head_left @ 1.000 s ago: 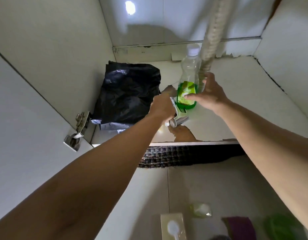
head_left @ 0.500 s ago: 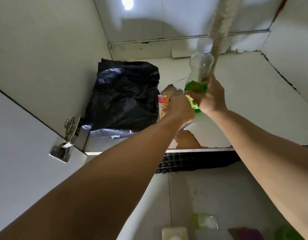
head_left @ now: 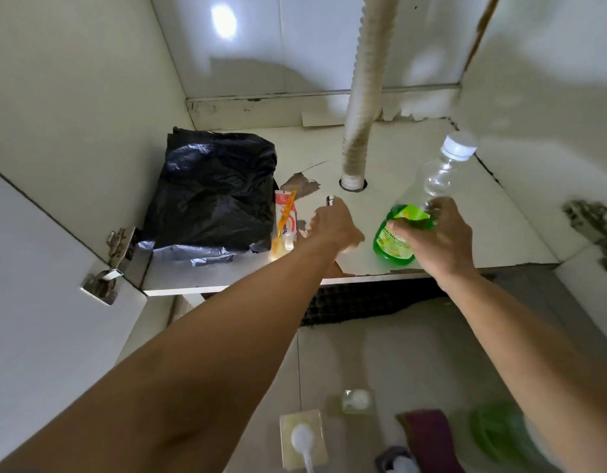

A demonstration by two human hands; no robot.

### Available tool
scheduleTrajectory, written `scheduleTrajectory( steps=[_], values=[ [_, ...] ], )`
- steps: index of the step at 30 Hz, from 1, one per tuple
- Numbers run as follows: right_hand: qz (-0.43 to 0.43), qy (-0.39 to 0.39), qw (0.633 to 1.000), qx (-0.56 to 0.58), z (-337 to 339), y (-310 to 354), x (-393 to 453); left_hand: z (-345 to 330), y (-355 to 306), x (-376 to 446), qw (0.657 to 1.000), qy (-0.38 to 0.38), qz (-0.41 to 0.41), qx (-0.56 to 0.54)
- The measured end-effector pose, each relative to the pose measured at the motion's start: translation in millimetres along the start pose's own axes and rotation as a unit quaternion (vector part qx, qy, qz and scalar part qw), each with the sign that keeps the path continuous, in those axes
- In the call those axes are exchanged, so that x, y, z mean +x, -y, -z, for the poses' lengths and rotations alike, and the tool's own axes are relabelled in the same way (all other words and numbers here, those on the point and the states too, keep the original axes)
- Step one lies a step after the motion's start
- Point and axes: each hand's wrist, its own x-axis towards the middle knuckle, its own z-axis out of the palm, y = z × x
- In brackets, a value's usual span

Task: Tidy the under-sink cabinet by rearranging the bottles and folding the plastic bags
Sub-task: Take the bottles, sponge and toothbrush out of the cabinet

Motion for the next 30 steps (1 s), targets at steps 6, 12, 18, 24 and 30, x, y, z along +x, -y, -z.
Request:
scheduleTrajectory(
  steps=[6,12,18,24,30],
  values=[
    [-0.036,-0.012,0.999,-0.007,51.1,-34.5,-67.9,-32.9,-14.3,-79.9,0.991,0.115,-0.041,-0.054],
    [-0.085,0.072,0.993,-0.041,63.1,-91.7,-105.3,-87.3,12.1,-114.1,0.974,0.208,-0.085,0.039],
    [-0.177,0.13,0.976,0.014,20.4,-158.6,-113.9,-111.1,66.1,-84.1,0.963,0.228,-0.025,0.143],
    [-0.212,0.093,0.972,-0.025,-15.2,-189.7,-110.1,-135.9,110.8,-59.5,0.943,0.254,-0.021,0.215],
    [-0.228,0.085,0.97,-0.021,-11.2,-199.7,-112.7,-160.1,127.0,-61.5,0.93,0.293,0.0,0.223]
  ],
)
